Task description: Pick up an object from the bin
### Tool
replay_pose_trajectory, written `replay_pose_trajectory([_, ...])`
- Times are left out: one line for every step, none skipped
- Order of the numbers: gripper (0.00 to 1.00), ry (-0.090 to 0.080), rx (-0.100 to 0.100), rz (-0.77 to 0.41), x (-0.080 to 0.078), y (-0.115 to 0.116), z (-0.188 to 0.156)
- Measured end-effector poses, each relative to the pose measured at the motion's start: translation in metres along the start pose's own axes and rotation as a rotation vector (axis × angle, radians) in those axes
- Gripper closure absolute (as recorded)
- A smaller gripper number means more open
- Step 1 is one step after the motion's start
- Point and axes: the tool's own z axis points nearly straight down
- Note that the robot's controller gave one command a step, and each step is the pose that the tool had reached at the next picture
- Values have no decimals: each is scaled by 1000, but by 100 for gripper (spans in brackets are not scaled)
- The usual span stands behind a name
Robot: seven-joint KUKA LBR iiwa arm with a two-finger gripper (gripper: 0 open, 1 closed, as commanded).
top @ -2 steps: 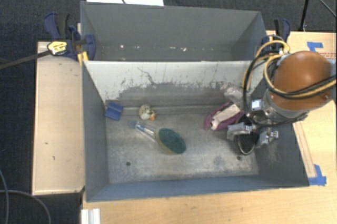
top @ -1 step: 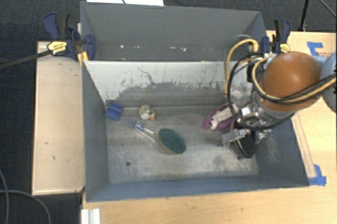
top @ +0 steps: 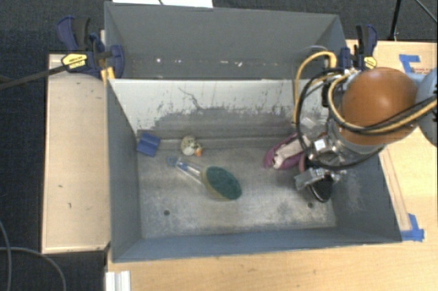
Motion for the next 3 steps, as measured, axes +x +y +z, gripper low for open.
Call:
replay_pose_trajectory([100,1,7,11,0,0,-35])
replay_pose_trajectory([100,-1,7,21,-1,-1,-41])
replay_pose_trajectory([100,3,12,27,-1,-2,-121])
